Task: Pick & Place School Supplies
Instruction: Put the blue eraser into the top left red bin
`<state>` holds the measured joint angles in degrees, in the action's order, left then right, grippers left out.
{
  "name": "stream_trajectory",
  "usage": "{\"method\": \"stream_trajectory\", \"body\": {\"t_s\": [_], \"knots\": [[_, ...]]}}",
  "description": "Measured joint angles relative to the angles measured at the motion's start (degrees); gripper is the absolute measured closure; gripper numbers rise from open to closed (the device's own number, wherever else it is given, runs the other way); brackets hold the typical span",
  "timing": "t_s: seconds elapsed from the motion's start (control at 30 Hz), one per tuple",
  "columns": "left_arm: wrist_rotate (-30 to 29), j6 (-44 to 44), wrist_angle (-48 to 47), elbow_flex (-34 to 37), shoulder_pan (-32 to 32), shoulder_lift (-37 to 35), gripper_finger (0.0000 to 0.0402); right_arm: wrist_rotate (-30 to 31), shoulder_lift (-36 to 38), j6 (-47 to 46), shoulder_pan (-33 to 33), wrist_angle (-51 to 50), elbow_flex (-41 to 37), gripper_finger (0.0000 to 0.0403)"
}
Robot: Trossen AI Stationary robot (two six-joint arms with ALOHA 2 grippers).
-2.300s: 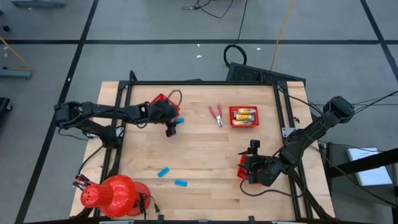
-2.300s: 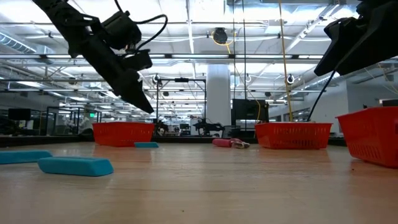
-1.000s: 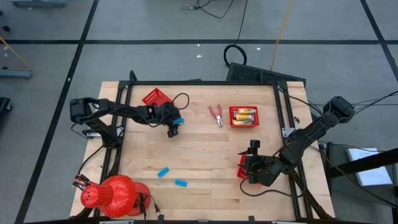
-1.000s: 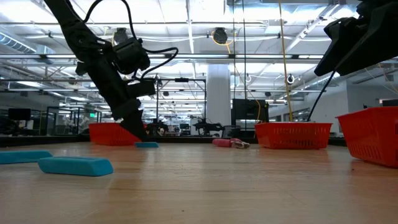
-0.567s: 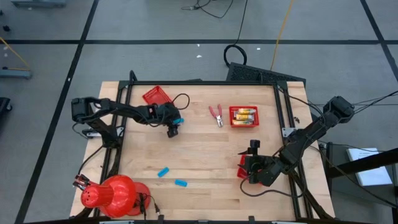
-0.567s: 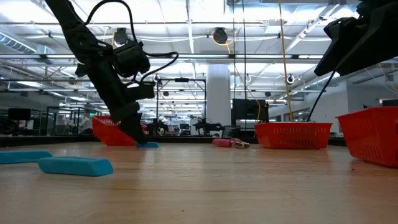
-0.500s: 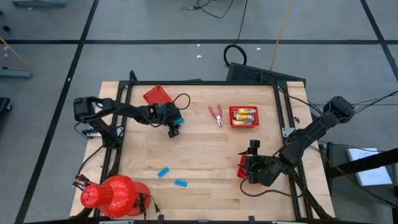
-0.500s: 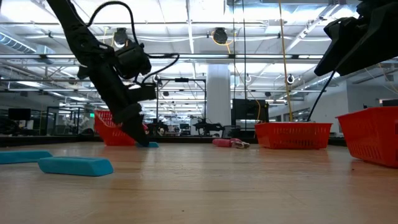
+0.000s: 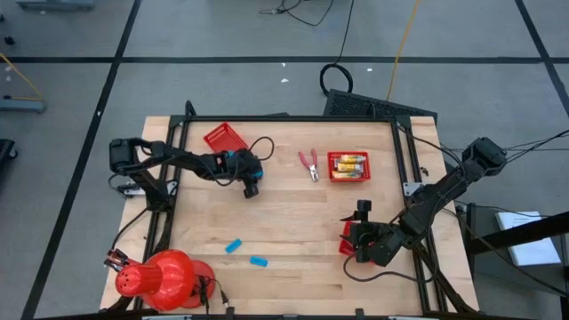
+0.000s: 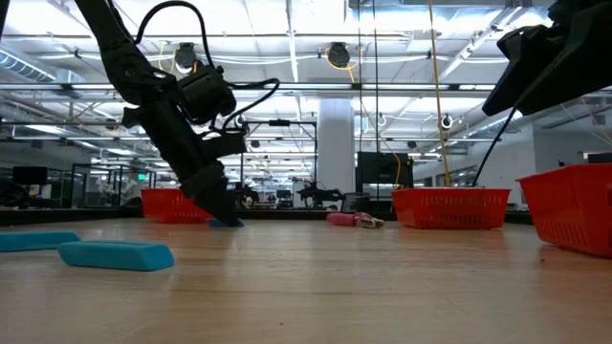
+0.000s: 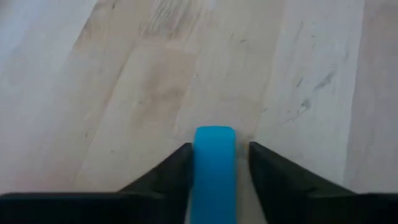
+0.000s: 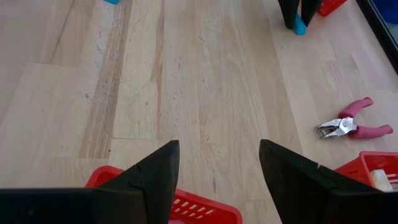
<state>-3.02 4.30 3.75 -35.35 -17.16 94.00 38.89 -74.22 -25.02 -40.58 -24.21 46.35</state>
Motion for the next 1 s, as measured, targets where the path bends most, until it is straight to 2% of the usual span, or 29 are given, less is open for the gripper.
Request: {"method": "stream_trajectory", "body": {"t_s": [0.13,0.2,0.53,0.83,1.0], "knots": [[-0.3,0.8,-0.5,0.0,0.1,-0.1,0.0322,0.0,0.0,0.0,0.0,0.0,0.0,0.0190],[-0.4,1.3,-0.5,0.0,0.1,-0.1,0.0341,0.0,0.0,0.0,0.0,0.0,0.0,0.0190],[-1.8,3.0,-2.2,-2.7,2.7,-0.8,0.0341,0.0,0.0,0.0,0.0,0.0,0.0,0.0190],[-1.4,7.2,-4.5,-8.0,4.3,-6.8,0.0343,0.0,0.0,-1.1,0.0,0.0,0.0,0.0190],[-7.9,7.9,-9.4,-8.7,1.5,-10.0,0.0343,-0.1,0.0,-1.3,0.0,0.0,0.0,0.0190]]}}
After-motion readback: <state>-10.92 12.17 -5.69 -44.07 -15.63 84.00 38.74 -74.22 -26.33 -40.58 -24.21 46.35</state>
